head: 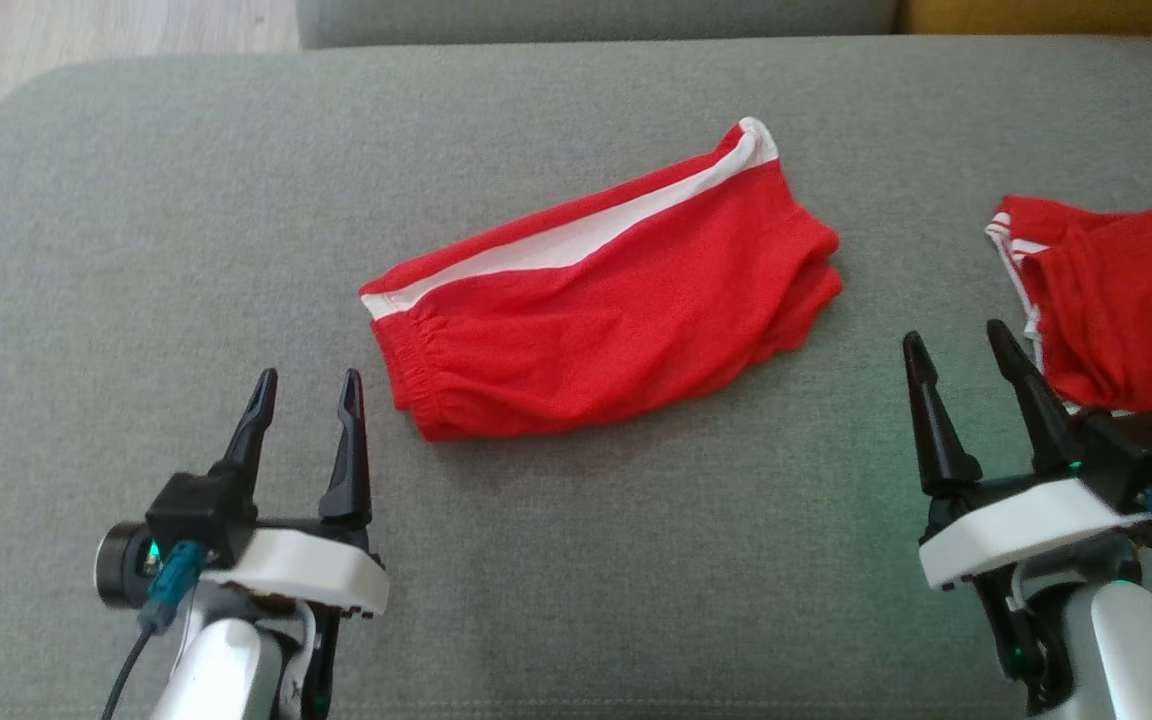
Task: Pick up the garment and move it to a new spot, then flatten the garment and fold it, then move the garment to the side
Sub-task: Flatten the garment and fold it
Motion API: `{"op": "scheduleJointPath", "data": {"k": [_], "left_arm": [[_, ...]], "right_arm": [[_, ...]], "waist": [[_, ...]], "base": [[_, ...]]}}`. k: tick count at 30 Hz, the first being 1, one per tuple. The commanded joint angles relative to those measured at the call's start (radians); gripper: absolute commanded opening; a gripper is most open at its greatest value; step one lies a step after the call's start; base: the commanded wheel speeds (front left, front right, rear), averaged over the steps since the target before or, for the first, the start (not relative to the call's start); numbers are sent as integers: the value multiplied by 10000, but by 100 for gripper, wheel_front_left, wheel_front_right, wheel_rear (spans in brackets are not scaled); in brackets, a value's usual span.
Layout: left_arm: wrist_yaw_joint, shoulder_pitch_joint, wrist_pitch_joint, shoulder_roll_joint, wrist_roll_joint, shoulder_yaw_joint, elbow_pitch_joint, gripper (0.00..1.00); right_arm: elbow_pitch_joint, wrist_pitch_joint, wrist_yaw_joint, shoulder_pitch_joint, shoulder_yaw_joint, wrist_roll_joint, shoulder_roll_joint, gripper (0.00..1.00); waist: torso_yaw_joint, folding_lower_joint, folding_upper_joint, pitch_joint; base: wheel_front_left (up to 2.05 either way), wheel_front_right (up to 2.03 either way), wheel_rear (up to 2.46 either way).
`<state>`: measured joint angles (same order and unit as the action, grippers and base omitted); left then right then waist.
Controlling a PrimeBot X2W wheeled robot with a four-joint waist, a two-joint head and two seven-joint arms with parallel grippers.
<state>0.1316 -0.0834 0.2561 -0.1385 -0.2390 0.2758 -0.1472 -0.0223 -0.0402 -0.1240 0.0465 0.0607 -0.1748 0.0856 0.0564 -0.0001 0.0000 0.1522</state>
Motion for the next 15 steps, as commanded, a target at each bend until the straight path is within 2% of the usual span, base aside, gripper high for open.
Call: {"op": "scheduleJointPath", "data": {"k": [1,7,15], "left_arm": [[-17,-428,57,-79,86,-319,301,100],[-157,-935,57,87,149,-142,302,100],[-398,-1603,57,358,229,-2,261,100]], "right_arm": [[-213,4,-67,177,131,3,37,100],[1174,44,-67,1349,-7,-109,164,100],[4512,441,-67,4205,171,-192,196,100]], "waist": [[78,1,0,100],[402,1,0,622],[841,1,0,1411]], "base": [[0,0,0],[0,0,0],[0,0,0]]}}
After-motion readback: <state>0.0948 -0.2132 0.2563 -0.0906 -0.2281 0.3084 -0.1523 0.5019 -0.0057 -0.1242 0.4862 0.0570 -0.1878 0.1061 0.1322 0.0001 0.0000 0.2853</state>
